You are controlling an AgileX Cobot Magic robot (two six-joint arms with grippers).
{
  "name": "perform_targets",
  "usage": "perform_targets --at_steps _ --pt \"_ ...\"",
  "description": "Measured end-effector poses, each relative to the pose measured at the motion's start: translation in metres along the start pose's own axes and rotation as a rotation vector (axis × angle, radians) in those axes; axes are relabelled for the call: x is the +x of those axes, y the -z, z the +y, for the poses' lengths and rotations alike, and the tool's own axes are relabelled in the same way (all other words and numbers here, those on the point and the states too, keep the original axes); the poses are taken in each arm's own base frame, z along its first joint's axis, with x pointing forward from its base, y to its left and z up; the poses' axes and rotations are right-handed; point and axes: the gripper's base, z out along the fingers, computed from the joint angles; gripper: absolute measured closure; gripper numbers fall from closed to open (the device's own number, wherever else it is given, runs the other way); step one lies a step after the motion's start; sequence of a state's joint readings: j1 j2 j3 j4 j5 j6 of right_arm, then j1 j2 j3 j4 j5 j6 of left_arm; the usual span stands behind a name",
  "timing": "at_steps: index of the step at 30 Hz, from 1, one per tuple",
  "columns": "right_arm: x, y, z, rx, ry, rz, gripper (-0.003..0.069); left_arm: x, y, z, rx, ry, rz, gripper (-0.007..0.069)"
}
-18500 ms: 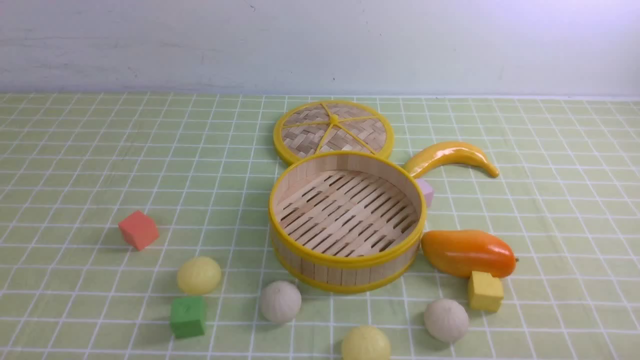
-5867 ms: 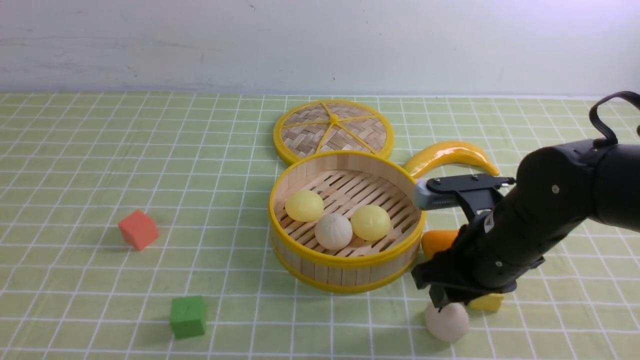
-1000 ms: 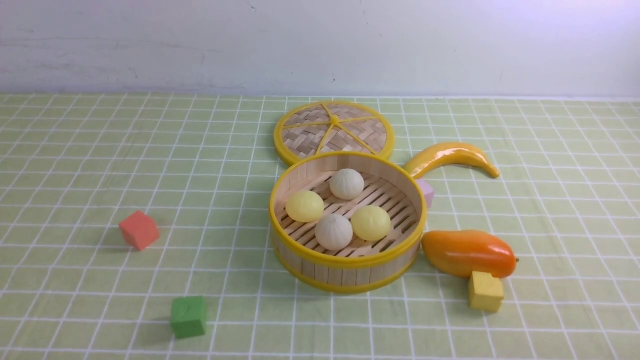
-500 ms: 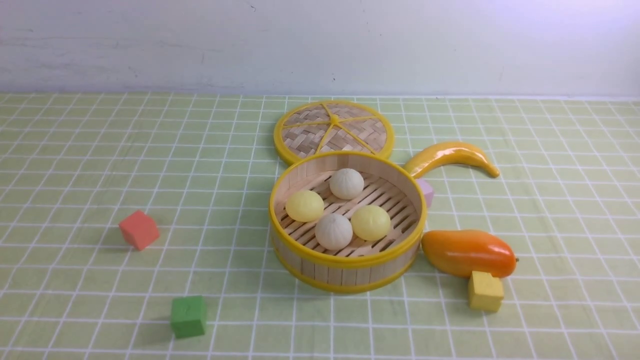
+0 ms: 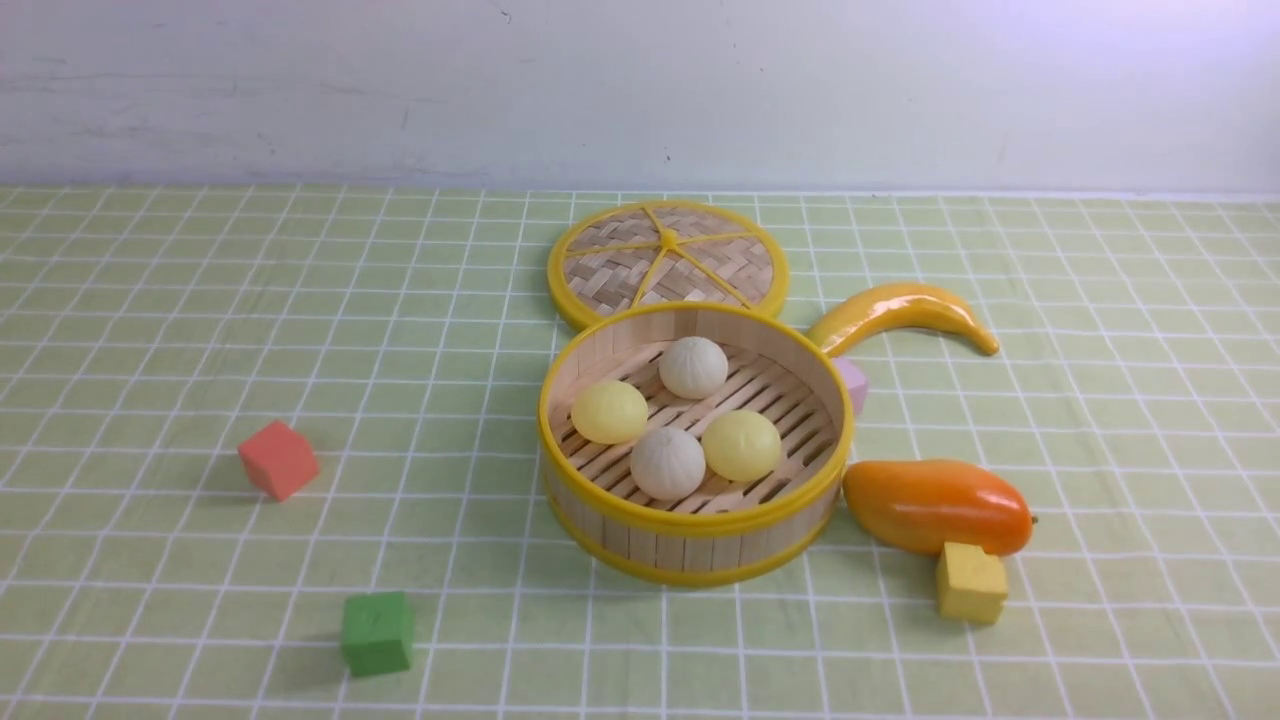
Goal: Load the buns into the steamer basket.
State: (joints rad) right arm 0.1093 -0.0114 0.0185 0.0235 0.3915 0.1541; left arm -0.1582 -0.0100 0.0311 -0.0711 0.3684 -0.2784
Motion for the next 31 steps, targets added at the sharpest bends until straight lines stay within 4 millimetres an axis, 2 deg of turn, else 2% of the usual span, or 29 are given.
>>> perform_targets --at_steps 31 --pt "0.0 0.0 0.0 0.0 0.0 0.0 0.0573 0.0 0.0 0.0 0.0 0.0 0.0 0.0634"
